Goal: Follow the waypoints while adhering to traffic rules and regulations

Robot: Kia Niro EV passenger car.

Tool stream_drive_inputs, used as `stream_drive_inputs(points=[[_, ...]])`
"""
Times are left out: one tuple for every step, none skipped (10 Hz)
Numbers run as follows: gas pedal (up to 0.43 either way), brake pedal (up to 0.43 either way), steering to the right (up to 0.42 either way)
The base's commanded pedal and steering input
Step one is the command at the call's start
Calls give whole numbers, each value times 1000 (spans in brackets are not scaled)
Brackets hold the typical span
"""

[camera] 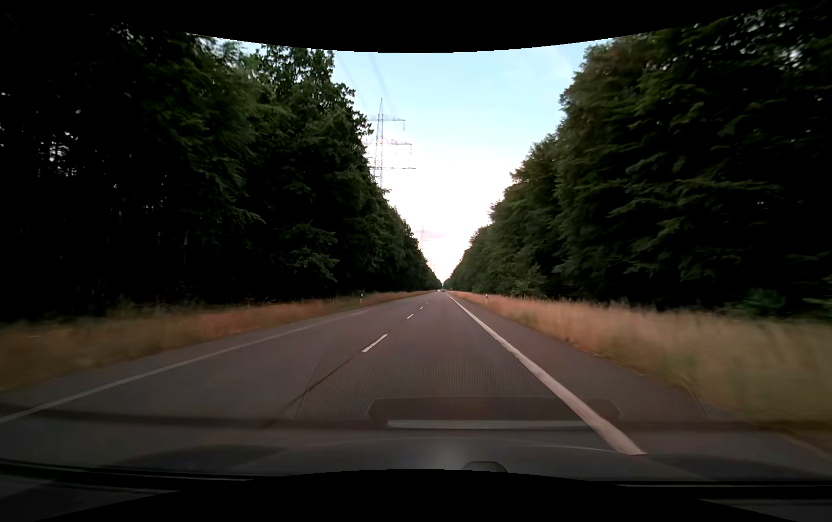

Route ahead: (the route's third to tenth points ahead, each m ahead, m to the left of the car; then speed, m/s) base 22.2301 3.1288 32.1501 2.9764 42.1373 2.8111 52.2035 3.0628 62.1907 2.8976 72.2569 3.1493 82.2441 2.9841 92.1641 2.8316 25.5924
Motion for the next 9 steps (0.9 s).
stream_drive_inputs(points=[[150,0,-3],[150,0,-3],[150,0,-3],[150,0,-2],[150,0,-2],[150,0,-2],[150,0,-2],[150,0,-2],[150,0,-2]])
